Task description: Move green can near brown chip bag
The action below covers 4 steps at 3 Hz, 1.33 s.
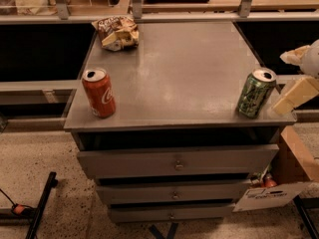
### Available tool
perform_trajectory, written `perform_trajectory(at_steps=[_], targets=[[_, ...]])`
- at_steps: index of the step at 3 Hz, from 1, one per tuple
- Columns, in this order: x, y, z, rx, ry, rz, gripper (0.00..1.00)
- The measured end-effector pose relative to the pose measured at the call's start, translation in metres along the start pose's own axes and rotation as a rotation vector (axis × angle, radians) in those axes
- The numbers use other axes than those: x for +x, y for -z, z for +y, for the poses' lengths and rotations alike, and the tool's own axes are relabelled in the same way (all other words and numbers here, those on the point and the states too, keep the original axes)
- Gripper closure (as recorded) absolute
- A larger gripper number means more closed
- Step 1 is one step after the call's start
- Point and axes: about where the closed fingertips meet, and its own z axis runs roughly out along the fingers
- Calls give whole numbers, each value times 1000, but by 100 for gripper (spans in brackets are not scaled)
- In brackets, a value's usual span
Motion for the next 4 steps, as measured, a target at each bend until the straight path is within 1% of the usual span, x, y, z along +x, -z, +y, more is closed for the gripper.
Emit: perform_trajectory(at_steps=[1, 2, 3, 4], targets=[[1, -15, -4, -32, -31, -80, 15], [-11, -26, -3, -74, -37, -147, 38], [-25, -34, -1, -121, -31, -216, 61], [-41, -38, -1, -159, -21, -271, 83]])
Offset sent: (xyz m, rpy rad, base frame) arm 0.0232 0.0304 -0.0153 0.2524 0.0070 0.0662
